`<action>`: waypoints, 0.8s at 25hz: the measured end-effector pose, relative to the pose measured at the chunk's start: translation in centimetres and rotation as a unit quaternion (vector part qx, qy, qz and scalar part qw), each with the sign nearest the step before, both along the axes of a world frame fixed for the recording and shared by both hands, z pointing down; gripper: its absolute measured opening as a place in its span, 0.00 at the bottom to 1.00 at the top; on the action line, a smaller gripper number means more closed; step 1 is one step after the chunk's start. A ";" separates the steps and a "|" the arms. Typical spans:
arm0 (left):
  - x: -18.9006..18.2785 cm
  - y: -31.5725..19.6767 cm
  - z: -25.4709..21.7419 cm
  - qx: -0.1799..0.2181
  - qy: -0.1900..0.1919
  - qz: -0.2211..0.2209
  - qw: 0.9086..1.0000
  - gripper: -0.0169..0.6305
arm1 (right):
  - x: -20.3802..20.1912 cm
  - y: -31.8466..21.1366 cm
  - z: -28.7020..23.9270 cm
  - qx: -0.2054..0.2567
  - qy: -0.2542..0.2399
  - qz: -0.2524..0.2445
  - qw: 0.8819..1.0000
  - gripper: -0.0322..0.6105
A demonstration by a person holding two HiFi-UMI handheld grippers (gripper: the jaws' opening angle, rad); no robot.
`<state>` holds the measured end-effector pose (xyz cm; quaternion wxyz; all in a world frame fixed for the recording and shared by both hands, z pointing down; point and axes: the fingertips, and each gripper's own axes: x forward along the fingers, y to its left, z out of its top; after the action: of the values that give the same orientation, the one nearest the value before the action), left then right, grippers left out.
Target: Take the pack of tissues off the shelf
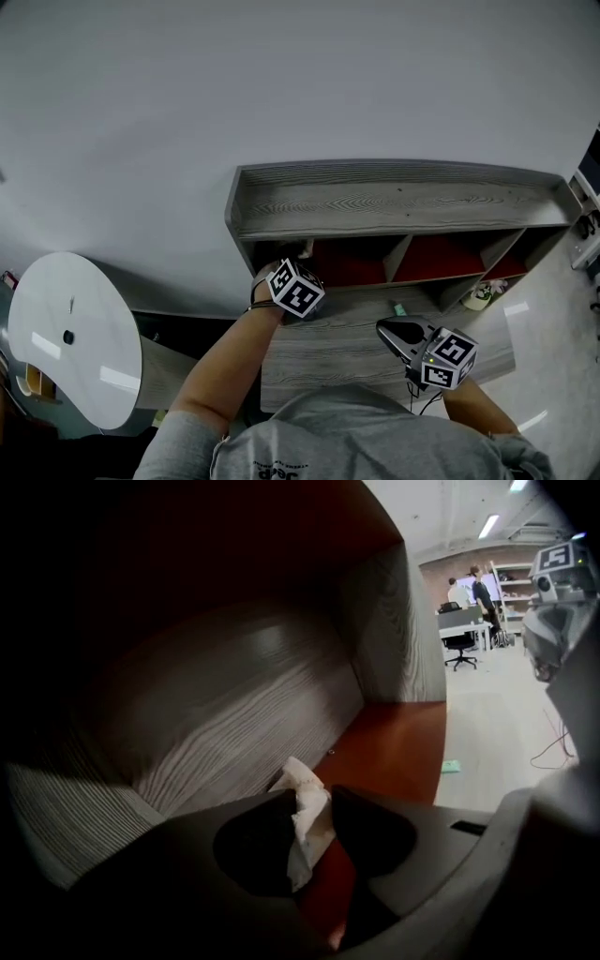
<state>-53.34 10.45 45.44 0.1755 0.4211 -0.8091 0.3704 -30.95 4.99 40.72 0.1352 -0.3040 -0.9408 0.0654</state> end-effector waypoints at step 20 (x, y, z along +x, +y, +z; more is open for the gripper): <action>17.4 4.0 0.1 0.034 0.024 0.303 0.952 0.24 | 2.7 0.1 2.2 -0.011 0.009 0.186 0.982 0.07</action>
<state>-35.97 14.42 45.50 0.0597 0.6606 -0.6516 0.3680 -28.26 5.09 42.95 0.1261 -0.1248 -0.9788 0.1024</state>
